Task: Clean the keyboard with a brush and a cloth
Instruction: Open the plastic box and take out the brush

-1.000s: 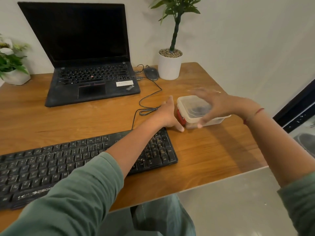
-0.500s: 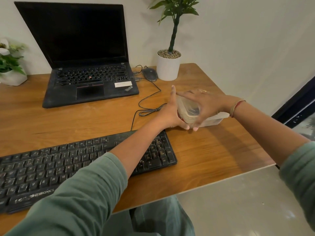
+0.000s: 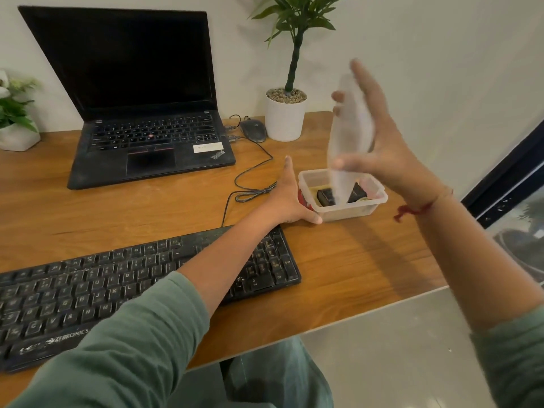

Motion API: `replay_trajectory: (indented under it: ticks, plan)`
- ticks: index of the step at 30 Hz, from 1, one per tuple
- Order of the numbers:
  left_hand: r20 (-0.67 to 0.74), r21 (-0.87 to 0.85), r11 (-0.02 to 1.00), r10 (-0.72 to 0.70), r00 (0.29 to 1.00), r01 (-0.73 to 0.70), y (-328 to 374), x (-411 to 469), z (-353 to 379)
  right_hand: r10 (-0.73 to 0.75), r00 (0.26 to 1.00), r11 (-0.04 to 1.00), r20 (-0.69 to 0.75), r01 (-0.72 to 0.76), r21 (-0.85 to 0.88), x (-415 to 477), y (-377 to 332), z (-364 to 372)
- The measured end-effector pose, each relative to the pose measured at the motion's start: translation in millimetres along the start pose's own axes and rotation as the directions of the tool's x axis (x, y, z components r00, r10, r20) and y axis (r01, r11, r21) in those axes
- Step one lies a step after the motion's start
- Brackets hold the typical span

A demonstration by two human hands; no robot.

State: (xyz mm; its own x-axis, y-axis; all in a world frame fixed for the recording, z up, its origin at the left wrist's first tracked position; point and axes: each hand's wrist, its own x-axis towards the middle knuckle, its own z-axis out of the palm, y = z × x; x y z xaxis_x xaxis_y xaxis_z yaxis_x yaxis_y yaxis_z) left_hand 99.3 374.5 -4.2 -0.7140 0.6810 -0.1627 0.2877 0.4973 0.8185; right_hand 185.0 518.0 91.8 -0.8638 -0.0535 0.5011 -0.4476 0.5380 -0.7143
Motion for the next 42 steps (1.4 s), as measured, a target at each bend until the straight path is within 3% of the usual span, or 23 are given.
replay_trajectory:
  ticks: [1,3,5,8,10,13,16,18,22,23,24,25,26,28,31,34,36,39,42]
  plan:
    - [-0.010,0.005,1.000,-0.002,1.000,0.002,-1,-2,-3,0.040,0.996,0.966,-0.085,-0.017,0.259,-9,0,2]
    - [-0.030,0.045,0.999,0.007,1.000,-0.006,-2,-6,-10,0.132,0.982,0.726,-0.135,-0.004,0.687,-32,5,3]
    - [-0.087,0.038,0.998,0.048,0.995,-0.045,0,-14,-18,0.188,0.973,0.468,-0.133,0.030,0.883,-58,12,5]
    - [-0.216,-0.166,0.979,0.081,0.973,-0.118,8,-28,-21,0.287,0.937,0.337,-0.198,0.095,0.937,-91,24,18]
    - [-0.193,-0.259,0.961,0.044,0.980,-0.094,17,-40,-17,0.363,0.904,0.269,-0.224,0.128,0.955,-107,30,28]
    - [-0.083,-0.148,0.987,0.056,0.995,-0.068,22,-49,-2,0.436,0.870,0.207,-0.230,0.152,0.966,-116,26,33]
    - [-0.022,-0.221,0.971,0.088,0.996,-0.091,22,-51,14,0.400,0.893,0.223,-0.207,0.125,0.967,-118,21,36]
    - [-0.046,-0.199,0.969,0.141,0.989,-0.147,19,-50,21,0.394,0.903,0.250,-0.170,0.073,0.965,-123,23,34]
    - [-0.154,-0.178,0.965,0.164,0.974,-0.191,17,-48,19,0.434,0.897,0.198,-0.089,0.002,0.980,-146,29,14]
    - [-0.160,-0.156,0.967,0.174,0.972,-0.199,16,-48,18,0.472,0.881,0.244,-0.038,-0.089,0.966,-149,25,6]
    - [-0.157,-0.123,0.970,0.187,0.970,-0.207,15,-48,17,0.566,0.824,0.368,-0.025,-0.225,0.902,-150,22,0]
    - [-0.148,-0.086,0.973,0.202,0.968,-0.216,14,-48,17,0.672,0.737,0.504,-0.072,-0.384,0.774,-150,22,-6]
    - [-0.132,-0.050,0.973,0.217,0.967,-0.225,13,-49,20,0.761,0.630,0.573,-0.156,-0.540,0.616,-150,23,-9]
    - [-0.105,0.003,0.970,0.244,0.964,-0.245,11,-49,27,0.823,0.481,0.563,-0.303,-0.762,0.319,-150,29,-12]
    - [-0.095,0.088,0.957,0.285,0.954,-0.278,11,-47,38,0.762,0.515,0.551,-0.393,-0.834,-0.024,-145,40,-9]
    - [-0.114,0.232,0.923,0.339,0.934,-0.306,13,-43,44,0.707,0.545,0.469,-0.450,-0.838,-0.279,-139,52,-6]
    - [-0.101,0.394,0.869,0.366,0.925,-0.301,11,-40,48,0.690,0.548,0.410,-0.473,-0.834,-0.369,-133,59,-4]
    - [-0.021,0.681,0.670,0.421,0.907,-0.295,5,-35,52,0.670,0.555,0.358,-0.493,-0.823,-0.440,-125,63,-1]
    - [0.007,0.750,0.581,0.470,0.882,-0.316,1,-35,50,0.658,0.554,0.315,-0.511,-0.818,-0.481,-122,63,1]
